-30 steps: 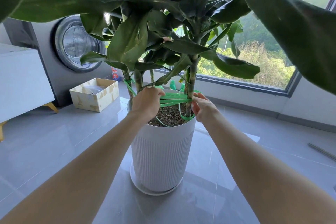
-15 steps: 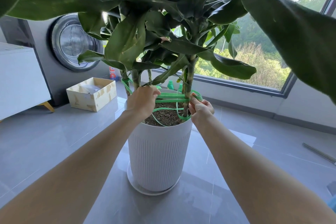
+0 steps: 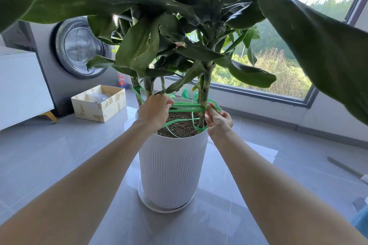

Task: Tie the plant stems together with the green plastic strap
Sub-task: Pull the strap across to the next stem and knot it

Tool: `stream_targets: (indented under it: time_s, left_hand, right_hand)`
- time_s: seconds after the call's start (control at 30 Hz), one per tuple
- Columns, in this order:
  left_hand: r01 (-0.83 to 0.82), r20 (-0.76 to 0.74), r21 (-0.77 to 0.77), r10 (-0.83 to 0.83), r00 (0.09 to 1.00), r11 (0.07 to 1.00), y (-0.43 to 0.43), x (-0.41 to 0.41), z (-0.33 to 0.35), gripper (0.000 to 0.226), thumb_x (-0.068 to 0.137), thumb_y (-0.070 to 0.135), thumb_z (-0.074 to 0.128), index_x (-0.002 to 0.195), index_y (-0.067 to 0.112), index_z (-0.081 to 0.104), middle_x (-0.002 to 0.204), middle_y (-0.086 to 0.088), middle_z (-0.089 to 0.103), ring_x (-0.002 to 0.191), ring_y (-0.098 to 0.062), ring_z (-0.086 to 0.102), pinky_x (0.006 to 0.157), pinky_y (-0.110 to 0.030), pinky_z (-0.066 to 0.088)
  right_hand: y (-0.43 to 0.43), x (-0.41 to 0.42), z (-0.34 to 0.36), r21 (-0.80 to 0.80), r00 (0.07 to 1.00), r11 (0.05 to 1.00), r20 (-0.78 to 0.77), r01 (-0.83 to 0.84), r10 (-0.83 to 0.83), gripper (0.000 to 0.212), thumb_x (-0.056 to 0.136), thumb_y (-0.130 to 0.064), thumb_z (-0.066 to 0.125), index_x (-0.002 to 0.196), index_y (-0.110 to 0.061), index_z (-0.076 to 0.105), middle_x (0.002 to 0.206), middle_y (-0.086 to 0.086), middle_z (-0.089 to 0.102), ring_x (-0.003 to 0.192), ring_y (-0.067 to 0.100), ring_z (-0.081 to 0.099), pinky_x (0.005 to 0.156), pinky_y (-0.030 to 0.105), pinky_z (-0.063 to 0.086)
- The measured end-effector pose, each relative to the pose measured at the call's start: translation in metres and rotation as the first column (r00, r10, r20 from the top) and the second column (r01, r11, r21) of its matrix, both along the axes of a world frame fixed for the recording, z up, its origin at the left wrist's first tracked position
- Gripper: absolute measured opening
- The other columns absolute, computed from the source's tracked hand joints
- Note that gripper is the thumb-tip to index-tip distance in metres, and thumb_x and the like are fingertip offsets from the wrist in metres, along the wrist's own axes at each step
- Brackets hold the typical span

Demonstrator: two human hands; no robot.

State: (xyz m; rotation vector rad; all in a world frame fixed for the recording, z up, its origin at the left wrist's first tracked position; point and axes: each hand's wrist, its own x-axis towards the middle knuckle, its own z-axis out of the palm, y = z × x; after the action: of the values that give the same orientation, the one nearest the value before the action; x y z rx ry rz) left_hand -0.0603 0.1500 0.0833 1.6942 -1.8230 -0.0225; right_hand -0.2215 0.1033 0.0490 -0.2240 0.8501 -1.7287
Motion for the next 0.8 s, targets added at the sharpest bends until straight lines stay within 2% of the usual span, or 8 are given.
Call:
stream_targets:
  time_s: [0.1,0.23,0.33,0.5,0.53,0.67,0.77,0.8]
  left_hand:
    - [0.000,-0.008,0.006,0.001,1.000,1.000,0.000,0.000,0.000,0.026,0.096,0.015,0.052,0.117,0.018,0.066,0.116,-0.003,0.067,0.083,-0.023,0.069,0.081,-0.041,0.056]
    - [0.005,-0.009,0.006,-0.005,1.000,1.000,0.000,0.001,-0.001,0.026,0.096,0.015,0.052,0.117,0.019,0.065,0.115,-0.003,0.068,0.083,-0.024,0.069,0.080,-0.042,0.056]
    - [0.008,0.006,0.011,-0.008,1.000,1.000,-0.001,0.002,-0.002,0.026,0.096,0.014,0.051,0.118,0.020,0.065,0.117,-0.003,0.067,0.083,-0.024,0.069,0.080,-0.040,0.056]
    - [0.017,0.024,0.010,-0.017,1.000,1.000,-0.002,0.003,-0.001,0.027,0.097,0.014,0.050,0.118,0.020,0.065,0.117,-0.002,0.067,0.085,-0.025,0.068,0.080,-0.038,0.054]
    - [0.018,0.026,0.012,-0.018,0.999,1.000,-0.002,0.003,-0.002,0.027,0.097,0.014,0.050,0.119,0.020,0.065,0.117,-0.002,0.067,0.085,-0.025,0.068,0.080,-0.038,0.055]
    - [0.016,0.036,0.013,-0.016,0.999,1.000,-0.002,0.005,-0.002,0.027,0.097,0.013,0.050,0.119,0.020,0.065,0.117,-0.003,0.067,0.084,-0.025,0.068,0.081,-0.039,0.055]
    - [0.038,0.036,0.010,-0.038,0.999,0.999,0.006,0.006,0.003,0.029,0.097,0.012,0.049,0.121,0.018,0.063,0.117,-0.004,0.067,0.085,-0.025,0.068,0.081,-0.039,0.054]
    - [0.048,0.038,0.018,-0.049,0.998,0.999,0.006,0.007,0.003,0.029,0.097,0.012,0.049,0.122,0.017,0.062,0.117,-0.005,0.067,0.085,-0.026,0.068,0.081,-0.039,0.054]
  right_hand:
    - [0.003,0.003,0.001,-0.001,1.000,1.000,0.007,0.025,-0.025,0.042,0.080,0.011,0.067,0.067,-0.014,0.035,0.076,0.010,0.058,0.078,0.019,0.066,0.084,0.043,0.053]
    - [0.004,0.008,0.003,0.036,0.997,0.996,0.005,0.080,-0.080,0.044,0.080,0.011,0.067,0.067,-0.014,0.034,0.069,0.007,0.056,0.062,0.016,0.059,0.079,0.039,0.055]
    - [0.004,0.011,0.004,0.053,0.993,0.992,0.004,0.113,-0.114,0.044,0.079,0.011,0.068,0.067,-0.014,0.033,0.068,0.007,0.055,0.063,0.018,0.058,0.075,0.036,0.056]
    - [0.003,0.010,0.004,0.070,0.988,0.986,-0.039,0.149,-0.146,0.046,0.079,0.010,0.068,0.066,-0.015,0.032,0.064,0.004,0.053,0.057,0.013,0.054,0.050,0.021,0.051]
    - [0.003,0.010,0.004,0.075,0.989,0.987,-0.052,0.143,-0.139,0.046,0.079,0.009,0.069,0.066,-0.015,0.032,0.064,0.004,0.053,0.057,0.013,0.054,0.051,0.021,0.052]
    - [0.002,0.010,0.004,0.130,0.989,0.985,-0.108,0.112,-0.098,0.039,0.081,0.010,0.067,0.080,-0.013,0.035,0.077,0.007,0.054,0.074,0.019,0.058,0.080,0.034,0.056]
    - [0.011,0.008,0.014,0.131,0.996,0.988,-0.048,0.087,-0.081,0.036,0.087,0.009,0.057,0.093,-0.015,0.032,0.110,0.016,0.057,0.094,0.024,0.060,0.071,0.023,0.056]
    - [0.009,0.007,0.013,0.134,0.993,0.987,-0.099,0.085,-0.072,0.040,0.086,0.010,0.056,0.097,-0.019,0.031,0.115,0.019,0.056,0.097,0.026,0.062,0.075,0.025,0.056]
